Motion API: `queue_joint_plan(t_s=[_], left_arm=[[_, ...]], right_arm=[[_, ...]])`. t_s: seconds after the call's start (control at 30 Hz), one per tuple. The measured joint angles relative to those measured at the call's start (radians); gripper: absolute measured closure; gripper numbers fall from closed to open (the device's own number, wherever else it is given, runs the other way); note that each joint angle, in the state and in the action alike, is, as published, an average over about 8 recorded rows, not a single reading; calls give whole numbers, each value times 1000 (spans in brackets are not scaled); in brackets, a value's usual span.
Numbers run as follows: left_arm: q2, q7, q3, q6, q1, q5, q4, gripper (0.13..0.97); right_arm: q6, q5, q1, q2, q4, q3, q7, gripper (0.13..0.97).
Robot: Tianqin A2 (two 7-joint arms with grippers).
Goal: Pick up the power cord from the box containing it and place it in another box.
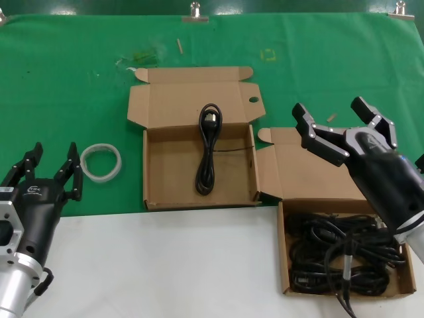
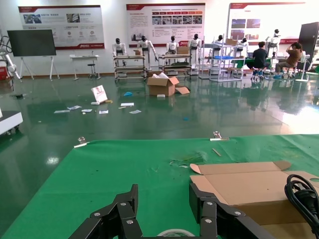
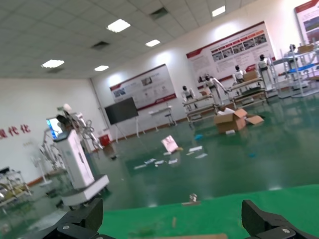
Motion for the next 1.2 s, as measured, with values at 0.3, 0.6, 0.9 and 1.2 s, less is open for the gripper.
queue_joint_plan(t_s=[0.3, 0.6, 0.9, 1.2], left_arm=[[0, 0, 0, 0, 0, 0, 0, 679], [0, 0, 0, 0, 0, 0, 0, 632], [0, 0, 0, 0, 0, 0, 0, 512], [0, 0, 0, 0, 0, 0, 0, 351]], right_arm=[[75, -74, -14, -1, 8, -9, 11, 129], [149, -148, -28, -2, 15, -18, 21, 129], [225, -222, -42, -4, 23, -27, 32, 129], [299, -295, -56, -5, 31, -36, 43, 129]])
